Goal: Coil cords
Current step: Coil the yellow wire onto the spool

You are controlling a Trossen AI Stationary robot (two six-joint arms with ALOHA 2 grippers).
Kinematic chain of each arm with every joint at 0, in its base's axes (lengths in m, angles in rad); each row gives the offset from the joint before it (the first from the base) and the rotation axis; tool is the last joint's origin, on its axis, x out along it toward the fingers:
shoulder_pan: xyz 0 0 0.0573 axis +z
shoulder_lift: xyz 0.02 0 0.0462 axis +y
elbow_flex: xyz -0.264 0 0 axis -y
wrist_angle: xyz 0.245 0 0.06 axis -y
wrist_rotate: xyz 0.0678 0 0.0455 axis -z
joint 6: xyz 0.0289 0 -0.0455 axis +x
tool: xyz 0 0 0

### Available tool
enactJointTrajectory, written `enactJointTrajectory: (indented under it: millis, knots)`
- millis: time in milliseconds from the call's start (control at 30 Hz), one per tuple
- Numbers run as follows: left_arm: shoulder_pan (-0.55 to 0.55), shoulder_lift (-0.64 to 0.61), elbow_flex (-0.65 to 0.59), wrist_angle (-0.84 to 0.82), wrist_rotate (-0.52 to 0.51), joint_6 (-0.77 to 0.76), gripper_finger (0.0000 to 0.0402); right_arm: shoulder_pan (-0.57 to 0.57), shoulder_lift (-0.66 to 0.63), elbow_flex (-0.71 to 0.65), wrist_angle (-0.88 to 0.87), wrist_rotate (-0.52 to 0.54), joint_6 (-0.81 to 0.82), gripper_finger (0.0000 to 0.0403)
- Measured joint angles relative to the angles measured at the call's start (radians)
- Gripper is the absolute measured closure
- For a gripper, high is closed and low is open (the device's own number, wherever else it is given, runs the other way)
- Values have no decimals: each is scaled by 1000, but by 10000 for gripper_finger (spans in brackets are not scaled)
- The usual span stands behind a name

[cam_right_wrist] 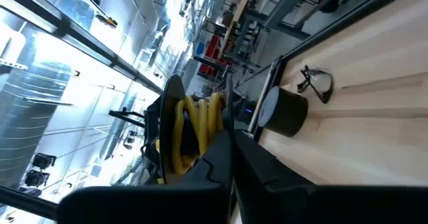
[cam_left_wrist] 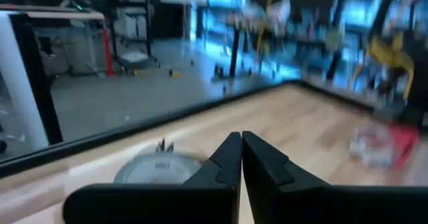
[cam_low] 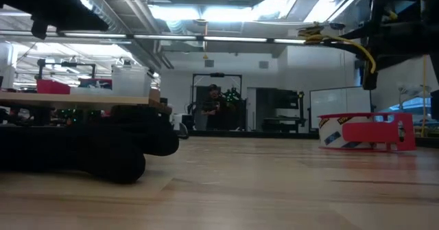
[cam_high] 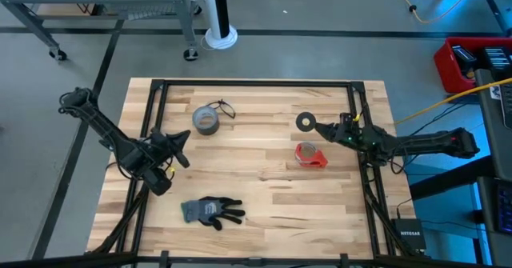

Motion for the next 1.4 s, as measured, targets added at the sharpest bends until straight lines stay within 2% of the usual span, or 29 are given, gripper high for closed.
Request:
enactJointTrajectory:
  millis: [167,333,433,567,700,967,1233,1333,1400]
  knots:
    - [39,88,0,164,-30,-18,396,0,53,0,2,1,-10,398]
    - [86,245,0,392,-28,32,396,0,134,0,56,-10,-72,398]
    - [95,334,0,435,-16,29,396,0,181,0,125,-66,-134,398]
    - [96,408,0,444,-14,-59,396,0,214,0,214,-179,-192,398]
    - [97,434,0,480,-14,-150,396,0,217,0,253,-197,-215,398]
    - [156,435,1,635,1,-174,396,0,257,0,258,-149,-187,398]
    - [240,434,1,651,103,-227,396,0,377,2,325,-156,-146,398]
    - [268,434,1,751,169,-226,396,0,429,22,336,-157,-77,398]
    - [287,434,1,850,245,-135,396,0,474,49,337,-158,-43,398]
